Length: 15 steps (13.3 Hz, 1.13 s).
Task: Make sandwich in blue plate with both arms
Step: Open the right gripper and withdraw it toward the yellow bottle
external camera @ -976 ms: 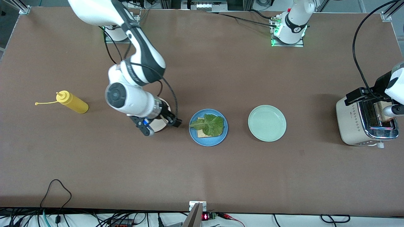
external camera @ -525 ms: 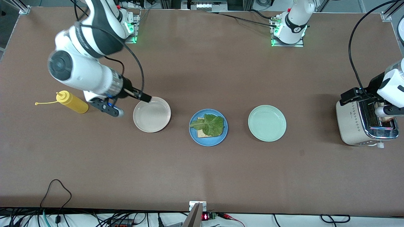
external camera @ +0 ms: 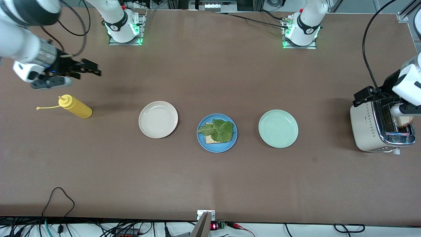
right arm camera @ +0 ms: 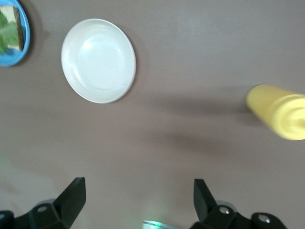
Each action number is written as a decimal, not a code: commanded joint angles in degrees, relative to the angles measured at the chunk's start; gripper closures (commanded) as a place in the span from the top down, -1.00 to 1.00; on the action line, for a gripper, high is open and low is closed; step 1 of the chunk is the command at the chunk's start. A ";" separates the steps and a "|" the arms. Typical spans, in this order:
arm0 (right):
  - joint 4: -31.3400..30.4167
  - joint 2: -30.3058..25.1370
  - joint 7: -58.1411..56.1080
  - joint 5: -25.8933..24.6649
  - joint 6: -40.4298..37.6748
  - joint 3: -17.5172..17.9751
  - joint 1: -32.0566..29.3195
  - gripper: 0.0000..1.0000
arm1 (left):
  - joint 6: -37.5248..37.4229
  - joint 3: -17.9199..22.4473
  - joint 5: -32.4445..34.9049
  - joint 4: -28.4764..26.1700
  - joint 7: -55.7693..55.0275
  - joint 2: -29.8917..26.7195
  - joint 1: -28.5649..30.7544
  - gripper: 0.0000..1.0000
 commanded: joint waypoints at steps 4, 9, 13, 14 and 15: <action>-2.54 2.72 -42.17 -1.84 7.76 -7.39 -8.61 1.00 | -2.06 -0.20 -0.40 -2.46 0.50 -3.19 0.45 1.00; -1.93 8.52 -77.33 8.23 14.37 -13.98 -13.01 1.00 | -2.76 -0.20 -0.40 -2.46 0.94 -3.19 0.54 1.00; -0.87 15.64 -102.14 23.27 13.58 -14.34 -18.73 1.00 | -2.85 -0.20 -0.40 -2.46 0.94 -3.19 0.45 1.00; -0.87 17.05 -106.45 25.74 12.80 -14.34 -19.78 1.00 | -2.85 -0.20 -0.40 -2.37 1.03 -3.19 0.54 1.00; -0.52 18.54 -108.67 26.89 11.40 -14.34 -20.66 1.00 | -2.85 -0.20 -0.40 -2.37 1.03 -3.19 0.54 1.00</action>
